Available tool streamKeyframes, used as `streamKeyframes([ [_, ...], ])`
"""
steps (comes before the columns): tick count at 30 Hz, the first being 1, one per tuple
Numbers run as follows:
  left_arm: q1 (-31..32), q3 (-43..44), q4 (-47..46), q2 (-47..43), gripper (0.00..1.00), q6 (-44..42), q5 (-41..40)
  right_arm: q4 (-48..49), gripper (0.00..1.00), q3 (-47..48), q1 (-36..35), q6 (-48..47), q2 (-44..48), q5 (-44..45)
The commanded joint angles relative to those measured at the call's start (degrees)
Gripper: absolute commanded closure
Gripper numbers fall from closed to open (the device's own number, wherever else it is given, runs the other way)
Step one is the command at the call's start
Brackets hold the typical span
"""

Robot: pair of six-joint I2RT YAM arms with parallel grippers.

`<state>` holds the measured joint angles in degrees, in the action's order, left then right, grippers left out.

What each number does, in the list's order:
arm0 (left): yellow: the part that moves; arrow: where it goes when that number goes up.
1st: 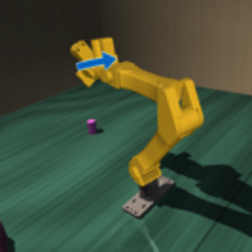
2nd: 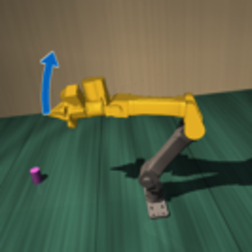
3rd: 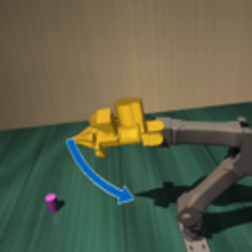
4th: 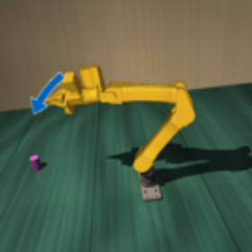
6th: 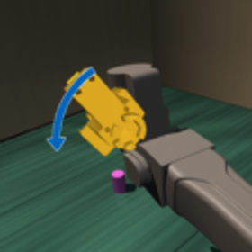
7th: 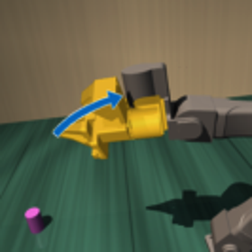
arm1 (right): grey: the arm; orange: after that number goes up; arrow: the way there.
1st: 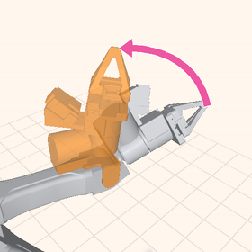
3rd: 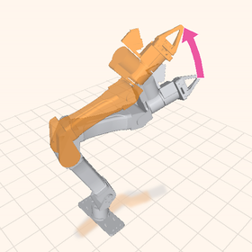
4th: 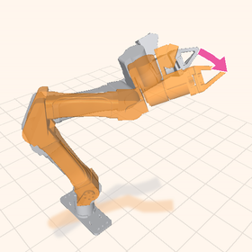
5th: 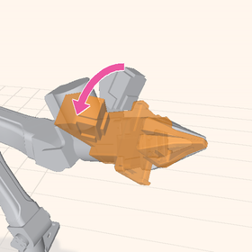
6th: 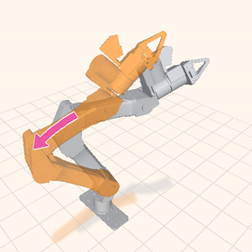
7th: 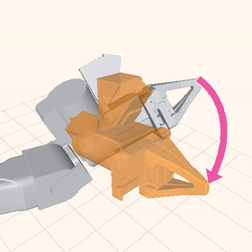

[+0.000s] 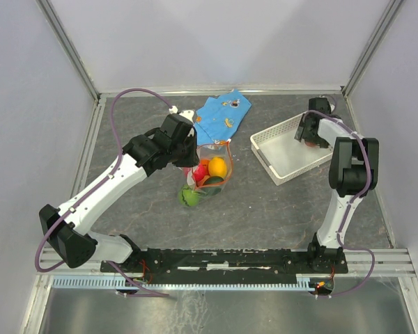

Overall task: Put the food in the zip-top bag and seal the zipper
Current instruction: Pick up the fake fruit from the bin.

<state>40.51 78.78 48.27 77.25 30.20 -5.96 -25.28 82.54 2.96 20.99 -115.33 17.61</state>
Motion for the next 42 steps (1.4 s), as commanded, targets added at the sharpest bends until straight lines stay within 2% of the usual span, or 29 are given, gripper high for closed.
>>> streamKeyframes([
  [1, -0.11, 1.1, -1.24, -0.8, 0.97, -1.28, -0.42, 2.95, 0.15, 3.01, 0.93, -2.26, -1.04, -2.44],
  [12, -0.13, 1.05, -1.08, -0.73, 0.97, -1.16, -0.55, 4.1, 0.18, 4.25, 2.32, -0.89, -3.91, -5.21],
  [15, -0.08, 1.1, -1.07, -0.79, 0.97, -0.93, -0.56, 5.09, 0.24, 3.92, 2.38, -1.22, -3.57, -5.62],
  [20, -0.08, 1.26, -1.09, -0.79, 0.97, -0.96, -0.4, 6.46, 0.4, 2.04, 2.31, -2.4, -0.3, -6.88],
  [26, -0.08, 1.91, -0.99, -0.32, 0.97, -1.43, -0.23, 7.75, 0.47, -3.16, 1.07, -2.79, 7.76, -9.79],
  [33, -0.1, 3.64, 0.18, 1.12, 0.97, -2.24, 0.12, 5.7, 0.48, -8.06, -4.12, -3.35, 18.03, -11.6],
  [42, -0.09, 3.56, -0.2, 0.87, 0.97, -2.34, -0.29, 0.54, 0.48, -11.46, -17.28, -0.87, 33.11, -15.84],
])
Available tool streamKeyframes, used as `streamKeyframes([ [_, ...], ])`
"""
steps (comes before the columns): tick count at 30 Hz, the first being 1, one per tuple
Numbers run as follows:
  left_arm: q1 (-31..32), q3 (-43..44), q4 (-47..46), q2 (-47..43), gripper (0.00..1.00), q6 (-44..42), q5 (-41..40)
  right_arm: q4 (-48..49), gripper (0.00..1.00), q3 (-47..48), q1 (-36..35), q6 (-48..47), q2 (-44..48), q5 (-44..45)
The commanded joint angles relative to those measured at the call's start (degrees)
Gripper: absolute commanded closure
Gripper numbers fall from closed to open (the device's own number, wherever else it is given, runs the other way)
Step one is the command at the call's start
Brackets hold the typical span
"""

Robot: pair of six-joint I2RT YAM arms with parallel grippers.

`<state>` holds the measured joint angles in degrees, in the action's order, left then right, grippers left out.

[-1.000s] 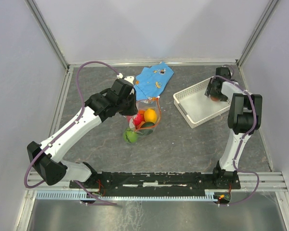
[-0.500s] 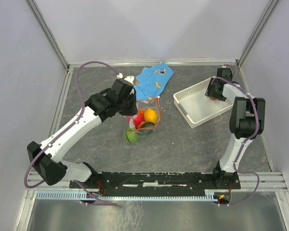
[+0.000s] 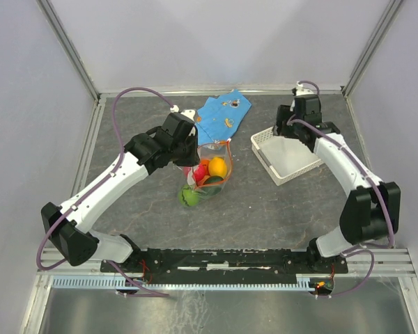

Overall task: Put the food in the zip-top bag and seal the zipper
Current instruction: Pick up the fake fruit from the bin, then place the fake fruit in the zipper food storage bag.

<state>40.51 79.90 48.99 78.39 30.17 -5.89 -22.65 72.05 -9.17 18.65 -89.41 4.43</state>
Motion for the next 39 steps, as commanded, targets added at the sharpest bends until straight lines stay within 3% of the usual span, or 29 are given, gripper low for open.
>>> streamKeyframes([
  [1, -0.08, 2.17, -1.18, -0.52, 0.97, -2.31, -0.56, -2.19, 0.48, -1.27, -6.69, 2.33, 8.6, -3.19],
  [11, -0.13, 1.96, -1.8, -0.53, 0.97, -2.07, -0.19, -1.72, 0.47, -0.47, -24.27, 7.23, 17.33, -5.04],
  [21, -0.08, 2.03, -1.88, -0.76, 0.97, -1.62, 0.66, 6.63, 0.41, -4.67, -37.23, 8.49, 12.85, -7.24],
  [27, -0.09, 1.78, -1.98, -1.25, 0.97, -1.88, 0.39, 10.96, 0.29, -7.3, -38.47, 9.36, 9.82, -10.52],
  [32, -0.07, 0.85, -2.05, -2.35, 0.97, -4.76, -1.41, 9.19, 0.15, -5.09, -37.71, 1.78, 10.75, -14.91],
  [36, -0.1, 0.34, -2.53, -3.71, 0.97, -8.3, -2.01, 7.51, 0.11, -2.75, -33.15, -2.15, 12.94, -21.61],
  [39, -0.09, 0.26, -2.37, -4.03, 0.97, -11.41, 0.06, 8.02, 0.11, -2.67, -27.2, -3.49, 14.84, -31.73],
])
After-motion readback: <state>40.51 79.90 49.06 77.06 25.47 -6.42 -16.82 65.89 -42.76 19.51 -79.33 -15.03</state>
